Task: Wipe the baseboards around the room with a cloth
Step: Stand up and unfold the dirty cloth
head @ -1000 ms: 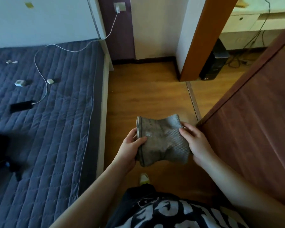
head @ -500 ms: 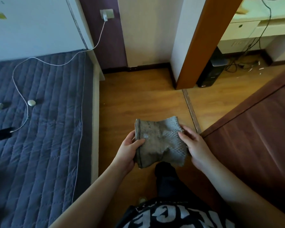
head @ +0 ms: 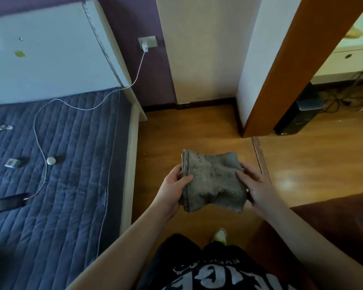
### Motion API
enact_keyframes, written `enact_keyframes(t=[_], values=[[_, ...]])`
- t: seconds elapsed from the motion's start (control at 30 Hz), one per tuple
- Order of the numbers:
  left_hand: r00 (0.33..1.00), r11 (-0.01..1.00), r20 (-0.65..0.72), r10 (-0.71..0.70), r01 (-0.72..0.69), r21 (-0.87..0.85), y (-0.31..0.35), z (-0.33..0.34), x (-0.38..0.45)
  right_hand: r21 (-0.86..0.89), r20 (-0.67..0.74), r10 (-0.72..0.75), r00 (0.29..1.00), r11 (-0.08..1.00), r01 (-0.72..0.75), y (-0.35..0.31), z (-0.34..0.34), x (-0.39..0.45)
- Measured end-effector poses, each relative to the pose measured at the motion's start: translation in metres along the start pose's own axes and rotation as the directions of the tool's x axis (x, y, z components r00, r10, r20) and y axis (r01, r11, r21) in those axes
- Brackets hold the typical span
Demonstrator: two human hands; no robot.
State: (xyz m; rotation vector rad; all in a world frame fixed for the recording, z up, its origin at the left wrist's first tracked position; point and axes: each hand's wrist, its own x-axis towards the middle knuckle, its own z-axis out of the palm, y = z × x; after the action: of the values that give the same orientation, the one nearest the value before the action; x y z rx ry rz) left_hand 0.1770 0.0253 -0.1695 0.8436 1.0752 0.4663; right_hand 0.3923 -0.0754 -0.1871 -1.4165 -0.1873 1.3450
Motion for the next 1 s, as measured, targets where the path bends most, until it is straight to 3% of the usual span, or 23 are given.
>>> enact_keyframes(t=[0.2,0.63,0.8,1.0], values=[[0.999,0.999,-0.043,0.028,-0.029,-0.021,0.042,-0.013,0.065,-0.024,0.0,-0.044,0.999,0.999,0.044,-0.039,0.032,0.068],[0.99,0.988,0.108,0.088,-0.1,0.115,0.174,-0.057,0.231,-0.098,-0.069,-0.175,0.982,0.981,0.168,-0.142,0.113,0.21],[0.978,0.975,0.186,0.089,-0.124,0.184,0.215,-0.032,0.295,-0.026,-0.124,-0.188,0.974,0.982,0.186,-0.176,0.099,0.25],[0.985,0.98,0.173,-0.004,-0.03,0.196,0.225,0.032,0.376,0.053,-0.172,-0.156,0.973,0.984,0.168,-0.216,0.05,0.317]])
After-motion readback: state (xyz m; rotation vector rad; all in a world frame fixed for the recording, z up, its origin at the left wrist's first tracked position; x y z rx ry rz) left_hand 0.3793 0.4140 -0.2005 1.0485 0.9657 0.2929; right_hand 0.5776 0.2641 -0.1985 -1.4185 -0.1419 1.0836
